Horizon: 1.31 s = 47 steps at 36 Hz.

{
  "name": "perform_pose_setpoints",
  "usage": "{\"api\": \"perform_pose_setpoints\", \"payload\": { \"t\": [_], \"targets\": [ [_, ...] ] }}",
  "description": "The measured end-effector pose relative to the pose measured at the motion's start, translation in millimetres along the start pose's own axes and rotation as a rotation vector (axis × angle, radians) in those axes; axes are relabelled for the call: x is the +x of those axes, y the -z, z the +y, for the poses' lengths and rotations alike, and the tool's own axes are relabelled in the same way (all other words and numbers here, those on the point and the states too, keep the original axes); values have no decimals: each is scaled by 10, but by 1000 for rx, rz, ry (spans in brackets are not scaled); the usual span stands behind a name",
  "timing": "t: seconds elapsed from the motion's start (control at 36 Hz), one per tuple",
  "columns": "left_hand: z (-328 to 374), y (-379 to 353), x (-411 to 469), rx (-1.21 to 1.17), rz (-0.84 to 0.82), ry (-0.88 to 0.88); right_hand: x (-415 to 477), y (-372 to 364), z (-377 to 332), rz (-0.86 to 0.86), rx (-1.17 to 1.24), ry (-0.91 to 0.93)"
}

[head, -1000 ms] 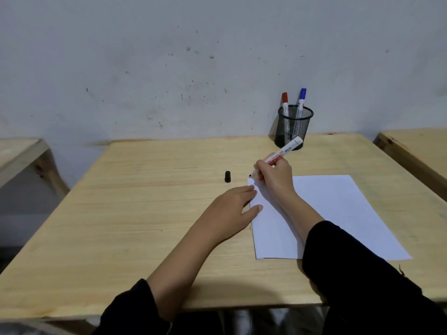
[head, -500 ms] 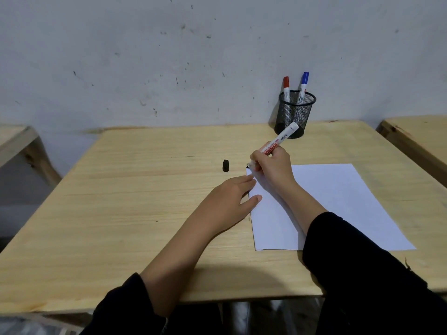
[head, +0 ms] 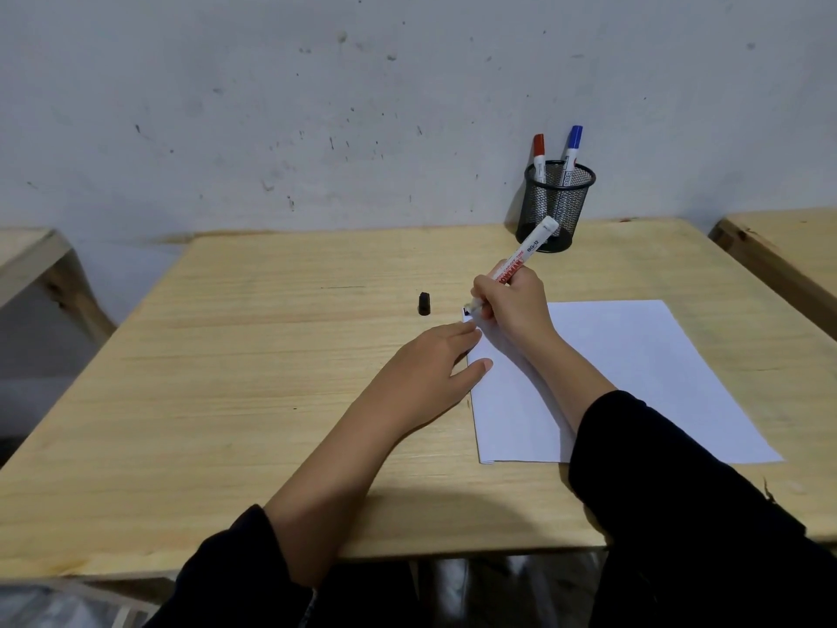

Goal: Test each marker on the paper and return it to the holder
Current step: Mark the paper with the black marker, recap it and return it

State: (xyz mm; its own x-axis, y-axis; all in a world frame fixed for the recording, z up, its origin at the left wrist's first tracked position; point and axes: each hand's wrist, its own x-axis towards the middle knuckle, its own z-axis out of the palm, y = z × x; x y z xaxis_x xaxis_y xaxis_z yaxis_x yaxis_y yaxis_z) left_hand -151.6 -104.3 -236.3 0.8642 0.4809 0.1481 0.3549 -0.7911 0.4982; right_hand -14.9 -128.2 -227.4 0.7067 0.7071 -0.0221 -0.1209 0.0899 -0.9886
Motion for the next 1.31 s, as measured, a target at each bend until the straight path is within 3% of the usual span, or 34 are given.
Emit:
{"api": "perform_pose_setpoints", "payload": {
  "t": [0.47,0.69,0.78,0.89,1.08,1.17,1.31],
  "targets": [
    [1,44,-6,-41,-23,19,33,159,-38,-24,195,-15],
    [-28,94,108,-107,-84,68,-4,297,-297,26,177,33],
    [10,145,139,-161,-2,71,-5,376,-378,26,208,38],
    [-44,238,239,-74,267,143,-47,473,-445,32,252,50],
    [-205,309,385,38,241,327,-128,590,-502,32,274,38],
    [-162,341,391,-154,318,353,-168,631,-525,8,279,43],
    [50,402,425,-830,383,376,-207,668,-550,-36,311,53]
  ]
}}
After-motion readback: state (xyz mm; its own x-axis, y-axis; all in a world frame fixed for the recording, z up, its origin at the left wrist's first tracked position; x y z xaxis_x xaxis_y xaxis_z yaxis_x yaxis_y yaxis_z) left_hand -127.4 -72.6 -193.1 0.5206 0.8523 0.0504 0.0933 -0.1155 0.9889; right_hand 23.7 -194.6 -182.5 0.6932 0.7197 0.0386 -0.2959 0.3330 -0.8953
